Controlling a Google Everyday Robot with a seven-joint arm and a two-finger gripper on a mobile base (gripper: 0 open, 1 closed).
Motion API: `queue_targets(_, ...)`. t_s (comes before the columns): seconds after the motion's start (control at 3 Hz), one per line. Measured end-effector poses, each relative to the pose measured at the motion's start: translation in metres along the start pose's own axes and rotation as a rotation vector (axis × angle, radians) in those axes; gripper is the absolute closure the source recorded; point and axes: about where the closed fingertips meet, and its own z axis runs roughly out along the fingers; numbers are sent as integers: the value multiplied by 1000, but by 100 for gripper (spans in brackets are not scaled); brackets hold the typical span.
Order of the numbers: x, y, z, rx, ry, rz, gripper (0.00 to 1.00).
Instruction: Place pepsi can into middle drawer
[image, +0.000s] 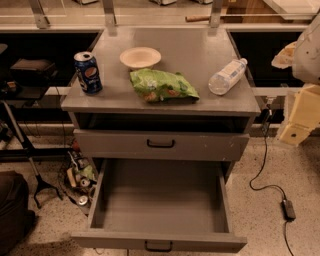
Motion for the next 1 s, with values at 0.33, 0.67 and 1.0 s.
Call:
queue_targets(0.33,0,0,0,0,0,0,0)
queue_targets(0.67,-16,-4,-14,39,-62,-18,0)
queue_targets(1.0,-53,-18,-32,76,-191,-51,0)
